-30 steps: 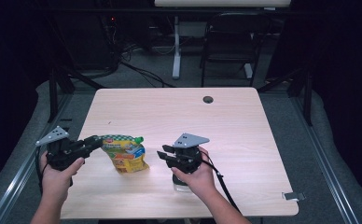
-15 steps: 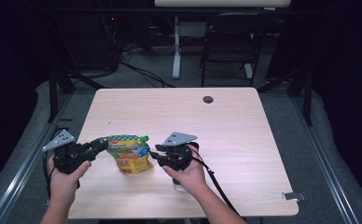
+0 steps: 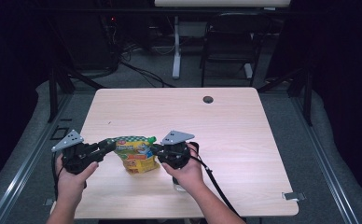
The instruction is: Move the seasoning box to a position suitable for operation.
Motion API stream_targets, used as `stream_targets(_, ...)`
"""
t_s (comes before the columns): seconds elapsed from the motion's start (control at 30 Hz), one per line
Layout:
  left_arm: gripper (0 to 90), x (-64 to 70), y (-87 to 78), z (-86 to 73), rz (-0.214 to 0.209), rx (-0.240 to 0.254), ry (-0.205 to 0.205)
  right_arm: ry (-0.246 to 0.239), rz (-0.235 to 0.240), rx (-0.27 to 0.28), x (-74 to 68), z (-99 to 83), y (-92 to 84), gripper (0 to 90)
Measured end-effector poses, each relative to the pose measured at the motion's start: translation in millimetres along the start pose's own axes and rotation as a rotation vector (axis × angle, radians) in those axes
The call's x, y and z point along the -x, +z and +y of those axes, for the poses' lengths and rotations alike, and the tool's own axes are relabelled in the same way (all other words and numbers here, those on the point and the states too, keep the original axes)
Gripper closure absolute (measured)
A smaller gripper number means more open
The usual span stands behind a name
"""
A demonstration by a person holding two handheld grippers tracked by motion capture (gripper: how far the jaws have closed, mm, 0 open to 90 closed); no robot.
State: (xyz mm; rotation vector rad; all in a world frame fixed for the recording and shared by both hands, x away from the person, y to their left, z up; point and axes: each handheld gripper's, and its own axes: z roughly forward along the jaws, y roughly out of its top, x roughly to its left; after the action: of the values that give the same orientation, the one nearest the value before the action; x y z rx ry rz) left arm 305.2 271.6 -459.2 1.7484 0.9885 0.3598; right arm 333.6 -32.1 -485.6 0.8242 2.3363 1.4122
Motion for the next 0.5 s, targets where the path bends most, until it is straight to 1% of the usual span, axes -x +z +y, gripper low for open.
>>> stream_targets(0.07,70.5,0.2,-0.2,-0.4,0.000,-0.001,-0.001,-0.027,-0.018,-0.003,-3.1,-0.3,-2.1,86.3)
stream_targets(0.1,70.5,0.2,-0.4,-0.5,-0.001,-0.001,0.001,-0.036,-0.021,-0.005,-4.2,-0.5,-3.5,89.0)
stream_targets(0.13,70.5,0.6,-0.4,-0.6,-0.005,0.001,0.001,-0.040,-0.021,-0.005,-4.6,-0.6,-5.3,89.9)
stream_targets(0.23,70.3,2.5,-0.7,-0.7,-0.018,0.009,-0.001,-0.037,0.001,-0.014,-5.6,-2.4,-10.6,90.0)
stream_targets(0.33,70.2,5.8,-0.7,-0.3,-0.031,-0.003,0.007,-0.037,0.021,-0.022,-7.3,-4.6,-16.9,90.0)
stream_targets(0.43,70.0,10.2,1.2,-1.2,-0.047,-0.012,0.017,-0.037,0.023,-0.033,-7.6,-6.3,-24.8,90.0)
stream_targets(0.5,69.9,13.5,1.9,-0.5,-0.057,-0.022,0.027,-0.018,0.036,-0.034,-7.4,-8.4,-29.6,90.0)
